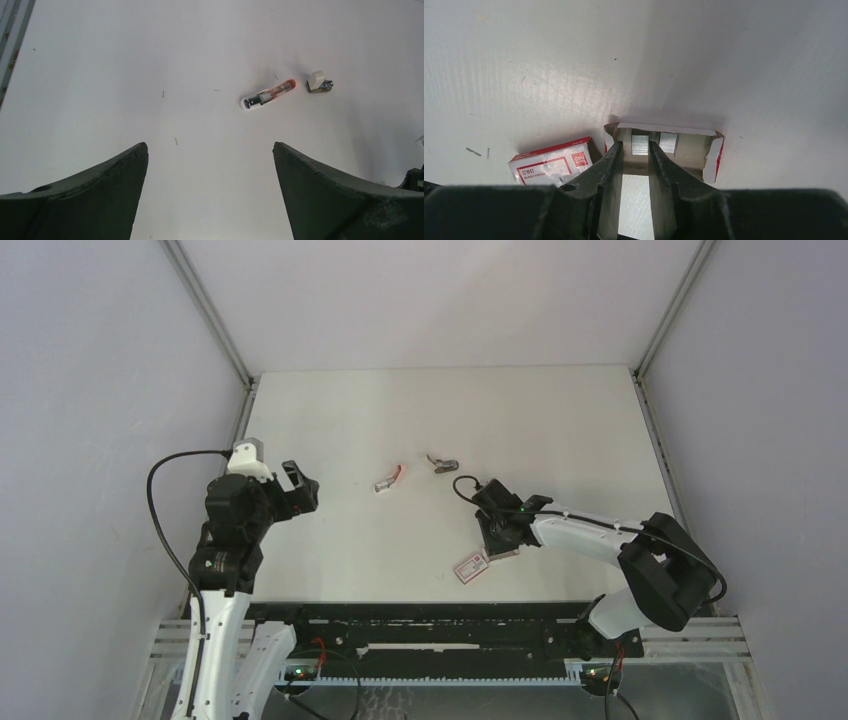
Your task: Load the staples into the stapler
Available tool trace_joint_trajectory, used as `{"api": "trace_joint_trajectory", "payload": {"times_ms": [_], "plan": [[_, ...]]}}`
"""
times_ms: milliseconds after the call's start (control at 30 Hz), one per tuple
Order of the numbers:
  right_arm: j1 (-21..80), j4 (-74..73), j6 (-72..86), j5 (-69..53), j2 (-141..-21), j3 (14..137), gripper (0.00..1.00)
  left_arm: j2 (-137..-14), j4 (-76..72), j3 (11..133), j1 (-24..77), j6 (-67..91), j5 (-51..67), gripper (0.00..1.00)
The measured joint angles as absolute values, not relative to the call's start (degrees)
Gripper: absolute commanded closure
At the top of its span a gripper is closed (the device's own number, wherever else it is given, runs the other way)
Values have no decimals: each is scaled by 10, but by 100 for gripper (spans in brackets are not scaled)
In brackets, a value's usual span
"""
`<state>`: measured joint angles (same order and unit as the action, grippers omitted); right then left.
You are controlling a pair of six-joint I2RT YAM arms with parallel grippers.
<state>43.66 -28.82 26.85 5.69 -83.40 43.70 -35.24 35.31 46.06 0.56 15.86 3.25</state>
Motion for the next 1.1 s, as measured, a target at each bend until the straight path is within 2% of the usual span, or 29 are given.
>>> {"api": "trace_joint_trajectory", "payload": {"times_ms": [600,900,1100], "plan": [[437,-285,269,71,-858,444,76,-352,353,461,6,159,32,1],[438,-283,270,78,-866,451,87,-352,353,461,6,159,32,1],[439,-288,270,79,-860,455,88,-354,353,461,6,164,32,5]]}}
